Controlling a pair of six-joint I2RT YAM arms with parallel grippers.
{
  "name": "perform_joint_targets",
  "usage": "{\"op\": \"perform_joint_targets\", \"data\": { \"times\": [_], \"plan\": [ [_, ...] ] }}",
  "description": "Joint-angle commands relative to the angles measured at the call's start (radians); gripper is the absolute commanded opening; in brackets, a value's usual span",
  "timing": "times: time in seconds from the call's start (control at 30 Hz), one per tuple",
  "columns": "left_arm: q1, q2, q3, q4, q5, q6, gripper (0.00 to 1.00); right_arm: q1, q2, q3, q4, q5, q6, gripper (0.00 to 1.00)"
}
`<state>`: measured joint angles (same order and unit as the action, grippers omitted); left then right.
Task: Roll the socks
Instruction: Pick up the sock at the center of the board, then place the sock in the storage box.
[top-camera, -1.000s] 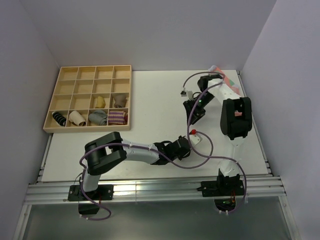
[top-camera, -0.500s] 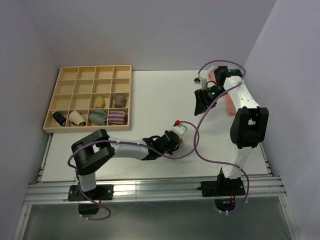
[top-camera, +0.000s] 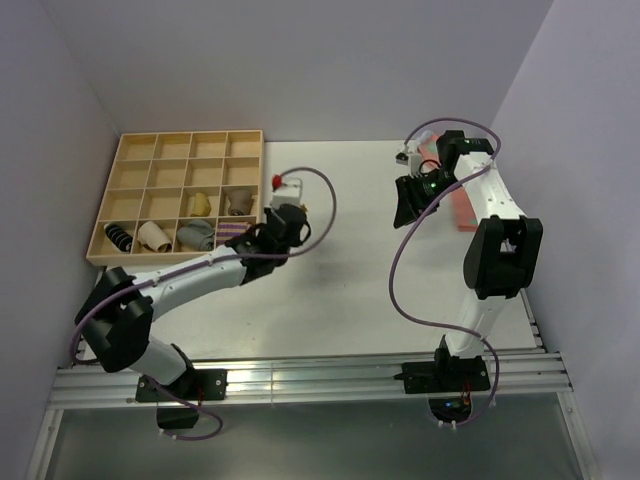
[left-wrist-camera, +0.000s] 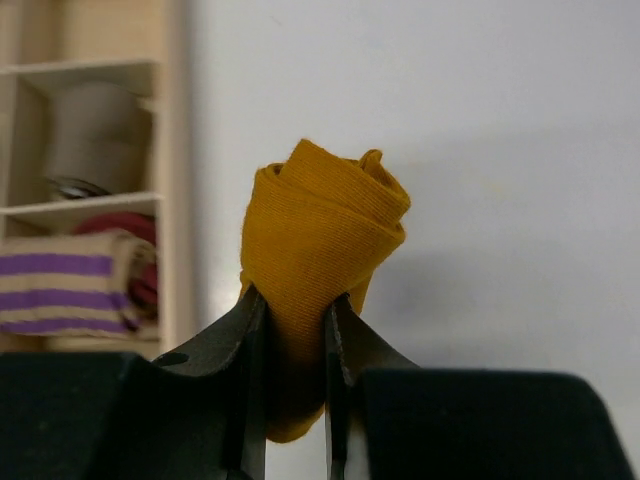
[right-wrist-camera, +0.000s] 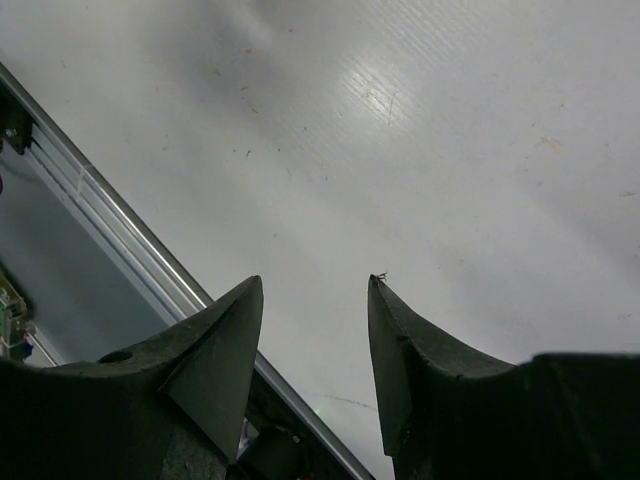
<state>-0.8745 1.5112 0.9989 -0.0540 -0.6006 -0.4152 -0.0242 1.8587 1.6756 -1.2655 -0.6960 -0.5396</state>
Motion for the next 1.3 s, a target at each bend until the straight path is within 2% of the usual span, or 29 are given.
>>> {"op": "perform_joint_targets", "data": {
  "times": [0.0, 0.23, 0.37, 0.47, 0.6, 0.63, 0.83, 0.97, 1.27],
  "plan": [
    [0.104, -0.052, 0.084, -0.067, -0.152, -0.063, 0.0, -0.003, -0.055, 0.035, 0.017, 0.004, 0.007, 0.54],
    [0.379, 0.009, 0.231, -0.173, -0.365, -0.158, 0.0, -0.003, -0.006, 0.131, -0.018, -0.014, -0.005, 0.54],
    [0.495, 0.113, 0.346, -0.39, -0.478, -0.308, 0.0, -0.003, 0.004, 0.145, -0.009, -0.008, -0.014, 0.53],
    [0.589, 0.196, 0.417, -0.481, -0.522, -0.364, 0.0, -0.003, 0.0, 0.133, 0.003, -0.011, -0.025, 0.53],
    [0.692, 0.322, 0.506, -0.712, -0.571, -0.48, 0.0, -0.003, 0.007, 0.113, 0.012, -0.025, -0.037, 0.53],
    [0.727, 0.358, 0.527, -0.728, -0.567, -0.511, 0.0, -0.003, 0.01, 0.108, 0.015, -0.026, -0.039, 0.53],
    [0.787, 0.466, 0.558, -0.722, -0.551, -0.505, 0.0, -0.003, 0.039, 0.11, -0.003, -0.048, -0.069, 0.53],
    [0.824, 0.494, 0.564, -0.647, -0.484, -0.45, 0.0, -0.002, 0.02, 0.085, 0.017, -0.04, -0.071, 0.53],
    [0.859, 0.578, 0.696, -0.618, -0.446, -0.38, 0.0, -0.002, 0.0, 0.075, 0.035, -0.02, -0.071, 0.52]
  ]
}}
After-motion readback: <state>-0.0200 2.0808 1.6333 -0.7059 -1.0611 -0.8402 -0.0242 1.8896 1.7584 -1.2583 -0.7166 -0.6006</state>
